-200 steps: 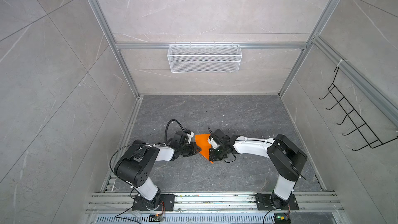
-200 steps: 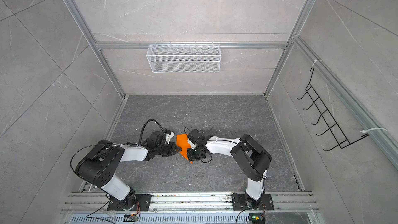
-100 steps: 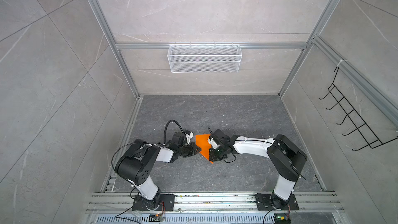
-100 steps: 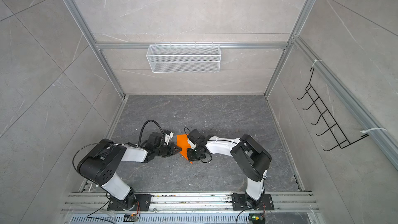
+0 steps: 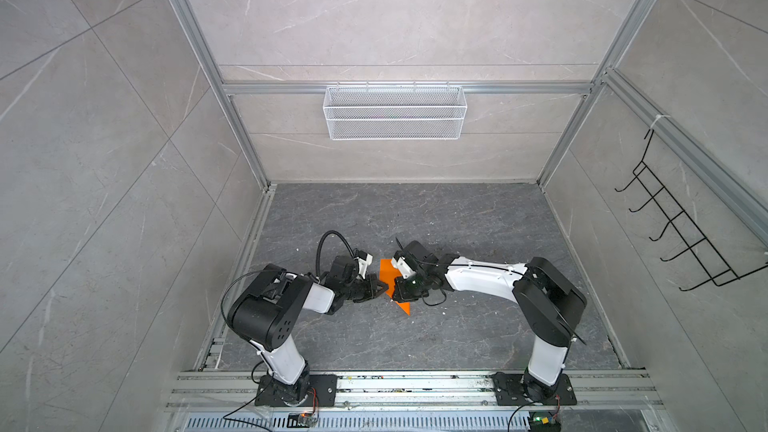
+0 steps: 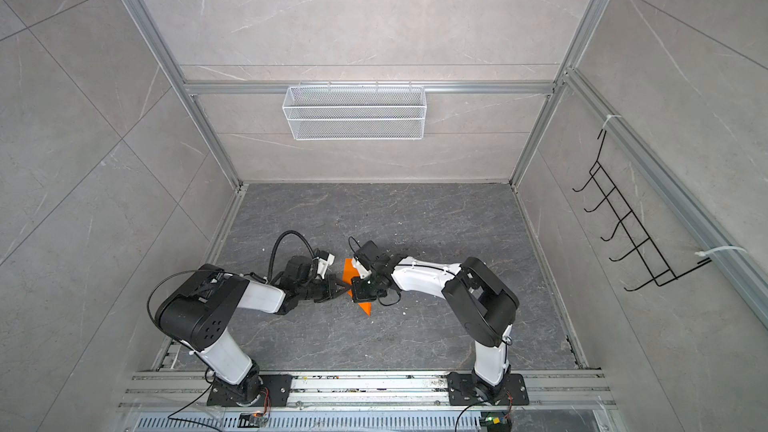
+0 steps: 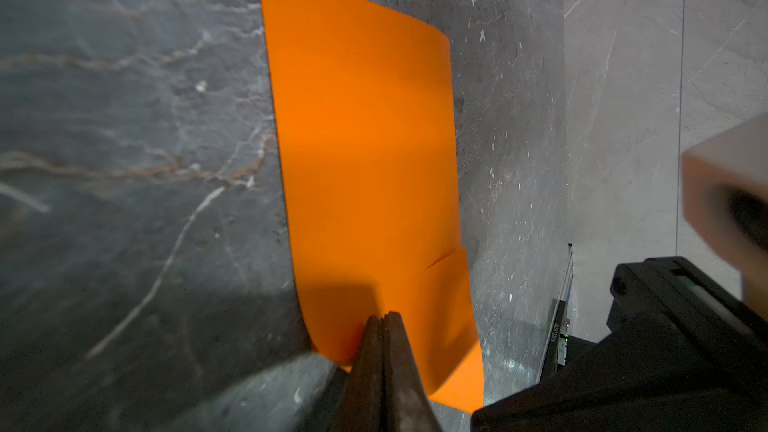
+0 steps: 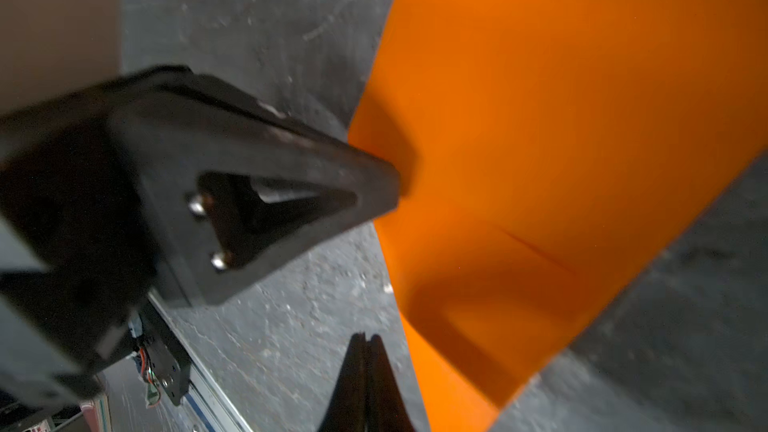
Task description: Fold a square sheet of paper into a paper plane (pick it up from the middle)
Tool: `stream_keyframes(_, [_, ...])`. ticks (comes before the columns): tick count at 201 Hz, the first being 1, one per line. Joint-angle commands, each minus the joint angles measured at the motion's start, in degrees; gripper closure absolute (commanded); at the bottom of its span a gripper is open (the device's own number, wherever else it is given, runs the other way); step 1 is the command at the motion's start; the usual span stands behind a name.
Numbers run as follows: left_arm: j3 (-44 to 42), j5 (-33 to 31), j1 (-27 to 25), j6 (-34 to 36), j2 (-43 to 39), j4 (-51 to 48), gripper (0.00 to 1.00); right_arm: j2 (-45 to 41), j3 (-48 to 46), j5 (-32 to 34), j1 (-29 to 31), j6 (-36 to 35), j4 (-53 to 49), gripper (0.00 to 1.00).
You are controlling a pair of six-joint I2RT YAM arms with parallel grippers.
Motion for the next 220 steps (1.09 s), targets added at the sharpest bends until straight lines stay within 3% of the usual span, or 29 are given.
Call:
stream_keyframes(1, [-0.68, -7.24, 0.34, 2.38, 2.85, -9.22, 0.96, 3.64, 2.84, 0.62, 0.33, 0.20, -1.44, 0.95])
stream_keyframes(128, [0.69, -8.69, 0.34, 2.35, 3.16, -12.22, 0.98, 6.84, 5.42, 5.07, 0.79, -2.90, -6.69, 0.96])
stream_keyframes(193, [1.60, -10.95, 0.34, 1.21, 3.76, -15.85, 1.00, 5.70, 5.86, 19.97, 5.01, -9.46, -16.83, 0.91])
stream_keyframes(220, [1.59, -11.81, 0.34, 0.88, 4.20, -16.42, 1.00, 5.06, 5.35, 22.47, 6.65, -10.65, -18.03, 0.91])
